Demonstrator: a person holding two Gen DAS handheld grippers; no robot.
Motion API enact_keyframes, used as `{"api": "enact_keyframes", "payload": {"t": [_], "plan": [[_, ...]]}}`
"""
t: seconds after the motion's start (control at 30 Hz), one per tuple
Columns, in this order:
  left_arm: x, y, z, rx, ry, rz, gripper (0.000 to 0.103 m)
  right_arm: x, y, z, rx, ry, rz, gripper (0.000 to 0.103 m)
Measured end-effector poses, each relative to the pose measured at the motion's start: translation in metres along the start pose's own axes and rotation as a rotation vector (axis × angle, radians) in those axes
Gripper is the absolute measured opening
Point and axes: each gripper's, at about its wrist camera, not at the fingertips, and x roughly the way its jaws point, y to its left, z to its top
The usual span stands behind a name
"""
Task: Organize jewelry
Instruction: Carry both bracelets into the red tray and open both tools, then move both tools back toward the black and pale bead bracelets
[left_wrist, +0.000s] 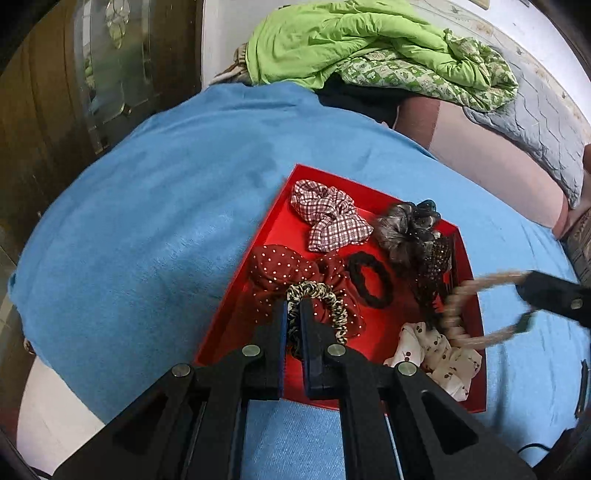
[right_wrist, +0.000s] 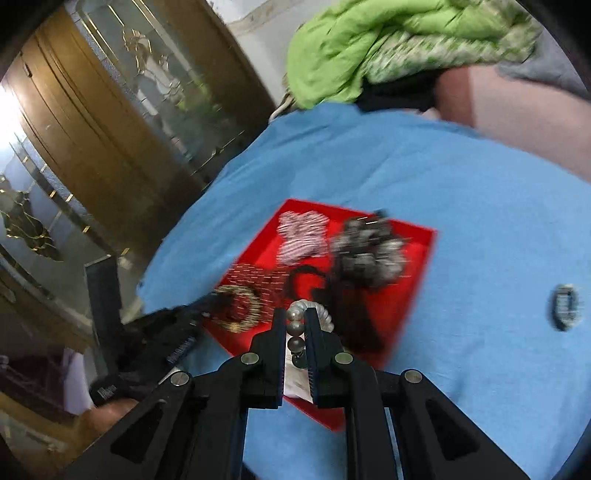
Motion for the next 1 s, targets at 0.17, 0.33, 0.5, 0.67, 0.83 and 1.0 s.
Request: {"api": "enact_keyframes", "payload": {"t": [0.17,0.33,0.5,0.67,0.83,1.0], "plan": [[0.011,-0.003,-0.01,0.004,0.049,-0.009,0.006,0.043,0.009,-0.001,0.0,0.077,0.04,0.011],[0.015,-0.004,-0.017,0.011,0.067,0.008,0.006,0.076,0.01,-0.017,-0.021,0.157,0.011,0.011],[0.007,-0.003,-0.016,-0.001,0.044,0.009,0.024,0.073,0.017,-0.021,-0.085,0.151,-0.034,0.016],[-0.018,-0.008,-0.012,-0.011,-0.04,0.013,0.06,0.022,0.014,-0.013,-0.057,0.028,-0.033,0.056],[-0.05,-0.025,-0.006,0.0,-0.148,-0.031,0.079,-0.063,-0.038,-0.012,0.171,-0.124,0.048,0.073],[-0.078,-0.061,-0.003,0.04,-0.209,-0.152,0.086,-0.143,-0.106,-0.042,0.486,-0.28,0.233,0.083]]}}
